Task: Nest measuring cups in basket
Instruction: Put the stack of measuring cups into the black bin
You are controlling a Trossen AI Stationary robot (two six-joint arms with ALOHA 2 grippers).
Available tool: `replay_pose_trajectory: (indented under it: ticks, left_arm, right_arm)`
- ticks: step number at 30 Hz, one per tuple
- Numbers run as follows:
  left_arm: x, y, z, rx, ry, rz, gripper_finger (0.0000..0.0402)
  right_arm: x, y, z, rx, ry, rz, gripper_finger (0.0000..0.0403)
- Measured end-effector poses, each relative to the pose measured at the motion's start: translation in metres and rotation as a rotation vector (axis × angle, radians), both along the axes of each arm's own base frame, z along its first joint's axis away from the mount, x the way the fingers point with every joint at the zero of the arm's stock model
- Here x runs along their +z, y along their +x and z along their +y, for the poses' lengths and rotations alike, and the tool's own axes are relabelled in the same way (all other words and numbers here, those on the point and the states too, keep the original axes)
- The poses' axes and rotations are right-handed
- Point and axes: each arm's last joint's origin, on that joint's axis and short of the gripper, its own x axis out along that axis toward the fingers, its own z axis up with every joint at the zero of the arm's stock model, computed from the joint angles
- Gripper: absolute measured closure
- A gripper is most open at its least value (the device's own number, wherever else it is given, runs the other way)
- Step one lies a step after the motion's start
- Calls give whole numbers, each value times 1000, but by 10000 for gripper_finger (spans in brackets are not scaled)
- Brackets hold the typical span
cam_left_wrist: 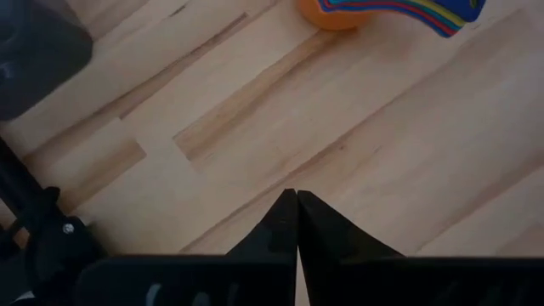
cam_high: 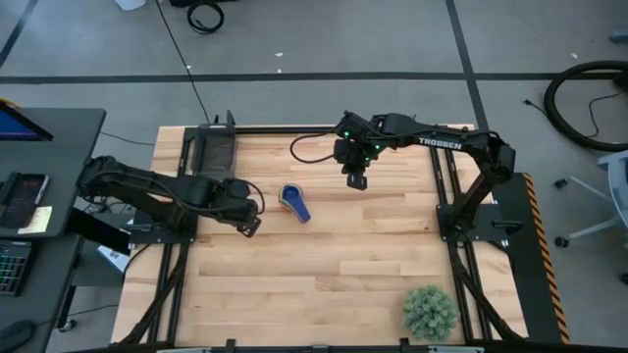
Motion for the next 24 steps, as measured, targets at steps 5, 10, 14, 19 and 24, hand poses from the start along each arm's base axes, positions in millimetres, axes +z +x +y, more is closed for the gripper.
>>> replay_pose_trajectory:
  ticks: [5, 10, 14, 19, 24]
  left_arm:
    - [0, 0, 0, -5, -11, 2, 395]
    - [0, 0, 0, -9, -10, 3, 395]
    - [0, 0, 0, -6, 5, -1, 395]
    - [0, 1, 0, -34, 15, 2, 395]
    - [1, 3, 0, -93, 26, -11, 395]
  right_arm:
    - [0, 0, 0, 8, -7, -5, 367]
    - [0, -3, -2, -2, -15, 13, 368]
    - [0, -10, -2, 90, 33, 44, 392]
    - [-2, -15, 0, 156, 64, 74, 393]
    - [-2, -15, 2, 187, 58, 81, 398]
